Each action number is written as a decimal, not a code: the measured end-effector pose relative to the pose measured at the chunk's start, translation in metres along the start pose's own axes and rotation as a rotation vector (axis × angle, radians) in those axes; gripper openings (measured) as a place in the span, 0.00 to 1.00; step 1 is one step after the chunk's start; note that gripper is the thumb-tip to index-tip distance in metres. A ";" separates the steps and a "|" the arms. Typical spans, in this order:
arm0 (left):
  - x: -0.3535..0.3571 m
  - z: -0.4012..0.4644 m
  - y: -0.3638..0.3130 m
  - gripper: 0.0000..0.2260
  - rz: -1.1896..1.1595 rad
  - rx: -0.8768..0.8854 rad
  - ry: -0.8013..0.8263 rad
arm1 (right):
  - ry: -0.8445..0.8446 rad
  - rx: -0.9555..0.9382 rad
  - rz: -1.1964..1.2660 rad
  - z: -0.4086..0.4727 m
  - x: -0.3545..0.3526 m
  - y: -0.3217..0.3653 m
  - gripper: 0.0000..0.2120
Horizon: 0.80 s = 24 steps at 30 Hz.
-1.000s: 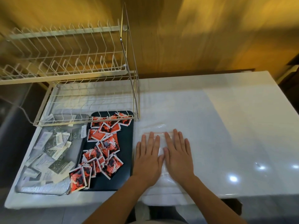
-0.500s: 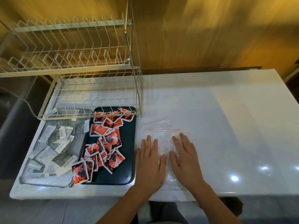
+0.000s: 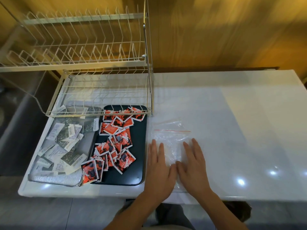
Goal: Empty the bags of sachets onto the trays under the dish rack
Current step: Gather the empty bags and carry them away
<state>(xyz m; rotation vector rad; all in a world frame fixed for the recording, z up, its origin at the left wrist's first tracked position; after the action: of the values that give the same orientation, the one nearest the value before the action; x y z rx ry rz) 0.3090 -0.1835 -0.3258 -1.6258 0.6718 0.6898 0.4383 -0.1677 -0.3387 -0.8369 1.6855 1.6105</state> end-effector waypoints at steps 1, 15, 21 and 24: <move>-0.005 0.000 0.001 0.34 -0.105 -0.067 -0.043 | -0.028 0.058 0.070 0.000 -0.006 0.000 0.32; -0.003 0.001 0.024 0.17 -0.675 -0.559 0.208 | -0.211 0.569 0.574 -0.031 -0.019 -0.004 0.34; 0.002 -0.009 0.016 0.10 -0.572 -0.416 0.488 | -0.326 0.698 0.648 -0.089 -0.036 -0.004 0.16; 0.011 -0.029 0.000 0.10 -0.669 -0.416 0.685 | -0.258 0.745 0.722 -0.126 -0.036 -0.002 0.08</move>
<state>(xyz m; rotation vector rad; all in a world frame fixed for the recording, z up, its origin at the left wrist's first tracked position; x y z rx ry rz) 0.3180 -0.2127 -0.3303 -2.3340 0.4107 -0.2611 0.4572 -0.2934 -0.3062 0.3734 2.2769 1.2234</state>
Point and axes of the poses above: each hand's wrist, its own z-axis towards the middle knuckle, its own x-axis out of the palm, y = z × x, the point moved 8 cm from there along z, towards the middle knuckle, and after that the axes turned 5 degrees about -y, right-handed, at the moved point
